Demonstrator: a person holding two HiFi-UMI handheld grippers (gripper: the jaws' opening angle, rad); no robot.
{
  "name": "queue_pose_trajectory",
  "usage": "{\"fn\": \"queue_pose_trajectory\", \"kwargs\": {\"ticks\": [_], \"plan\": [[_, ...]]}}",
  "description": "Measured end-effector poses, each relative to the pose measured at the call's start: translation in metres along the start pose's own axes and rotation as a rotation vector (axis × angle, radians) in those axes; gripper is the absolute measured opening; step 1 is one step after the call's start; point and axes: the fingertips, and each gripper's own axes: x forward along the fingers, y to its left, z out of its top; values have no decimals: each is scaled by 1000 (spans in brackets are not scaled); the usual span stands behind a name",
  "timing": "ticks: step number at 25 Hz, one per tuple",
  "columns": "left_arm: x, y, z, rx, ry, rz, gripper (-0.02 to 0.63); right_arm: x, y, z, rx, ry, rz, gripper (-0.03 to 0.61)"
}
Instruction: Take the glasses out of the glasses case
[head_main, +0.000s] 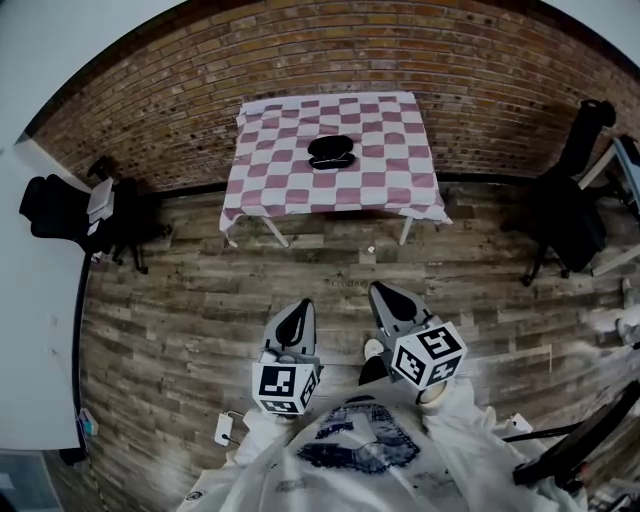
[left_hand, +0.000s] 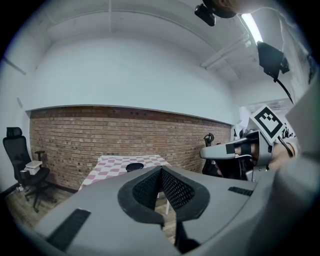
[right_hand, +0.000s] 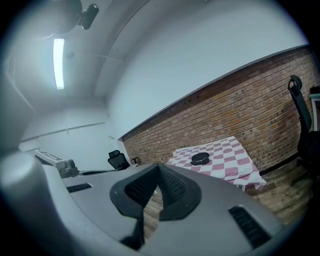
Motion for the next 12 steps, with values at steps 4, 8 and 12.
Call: {"fn": "queue_pose_trajectory", "kwargs": {"ticks": [4,8,12], "plan": [[40,-1,11,10,7,1,8,17,-31,17,-1,2,5,14],[80,-7,22,20,13,-3,8,29,-67,31,8,8,0,14],[113,-13,30,36,14,5,8,42,-95,42,26,7,13,14]]}}
